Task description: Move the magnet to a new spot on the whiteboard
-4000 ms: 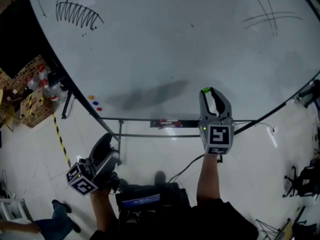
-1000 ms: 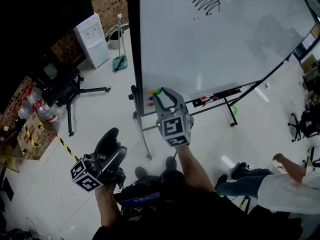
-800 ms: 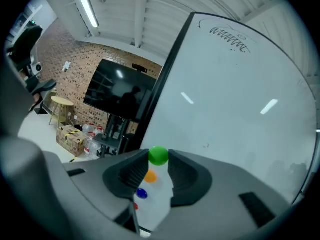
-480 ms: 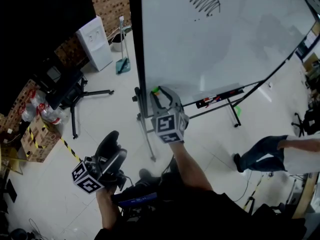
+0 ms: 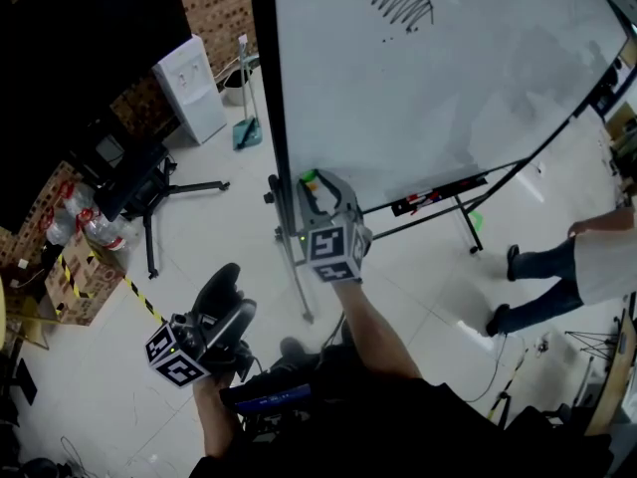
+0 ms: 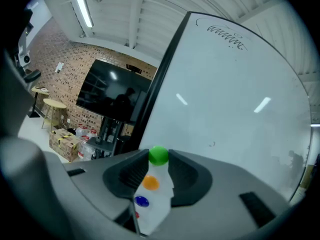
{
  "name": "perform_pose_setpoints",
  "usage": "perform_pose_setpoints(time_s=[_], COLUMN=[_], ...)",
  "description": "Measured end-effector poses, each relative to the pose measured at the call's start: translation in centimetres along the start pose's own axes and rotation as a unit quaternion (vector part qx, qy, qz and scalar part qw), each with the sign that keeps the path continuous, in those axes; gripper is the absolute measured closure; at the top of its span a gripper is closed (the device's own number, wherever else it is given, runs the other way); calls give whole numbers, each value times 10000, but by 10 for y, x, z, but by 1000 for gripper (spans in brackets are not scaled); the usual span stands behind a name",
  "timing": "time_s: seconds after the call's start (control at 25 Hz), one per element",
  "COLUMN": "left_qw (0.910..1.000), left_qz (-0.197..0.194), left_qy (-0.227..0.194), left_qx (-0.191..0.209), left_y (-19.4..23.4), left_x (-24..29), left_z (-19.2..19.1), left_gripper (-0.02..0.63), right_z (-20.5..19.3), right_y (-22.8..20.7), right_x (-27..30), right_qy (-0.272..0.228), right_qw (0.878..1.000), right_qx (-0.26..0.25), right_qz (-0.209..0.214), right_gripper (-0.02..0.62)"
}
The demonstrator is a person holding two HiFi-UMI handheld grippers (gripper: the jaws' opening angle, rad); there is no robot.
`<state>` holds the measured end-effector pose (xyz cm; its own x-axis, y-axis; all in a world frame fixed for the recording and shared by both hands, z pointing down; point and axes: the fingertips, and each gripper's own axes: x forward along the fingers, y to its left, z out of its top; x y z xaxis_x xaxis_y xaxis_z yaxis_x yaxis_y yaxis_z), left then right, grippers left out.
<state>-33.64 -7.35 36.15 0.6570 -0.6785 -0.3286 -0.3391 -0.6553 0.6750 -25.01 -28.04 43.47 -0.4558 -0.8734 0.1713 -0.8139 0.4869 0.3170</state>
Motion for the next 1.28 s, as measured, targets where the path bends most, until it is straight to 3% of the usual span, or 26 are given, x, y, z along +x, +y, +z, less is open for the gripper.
perform_pose_setpoints(time_s=[0.32, 0.84, 0.96, 1.12, 1.28], left_qw=[10000, 9999, 9997, 9992, 9984], left_qz=[3, -47, -122, -293, -434], left_qy=[34, 101, 135, 210, 258], left_qx=[1, -109, -148, -180, -273], left_y=[1, 6, 7, 7, 10], left_x=[1, 2, 3, 3, 3], left_z=[-1, -3, -1, -2, -5], left_gripper=[242, 242, 242, 242, 241], right_z=[1, 2, 8, 21, 33], right_y=[1, -12, -17, -27, -35], right_x=[0, -29, -49, -80, -108], right_qy=[-88, -180, -359, -771, -966], right_qw=[9999, 9978, 9893, 9640, 9573], right_qx=[6, 548, 1207, 2172, 2352], right_qz=[49, 339, 743, 1327, 1373], right_gripper=[439, 434, 436, 437, 437])
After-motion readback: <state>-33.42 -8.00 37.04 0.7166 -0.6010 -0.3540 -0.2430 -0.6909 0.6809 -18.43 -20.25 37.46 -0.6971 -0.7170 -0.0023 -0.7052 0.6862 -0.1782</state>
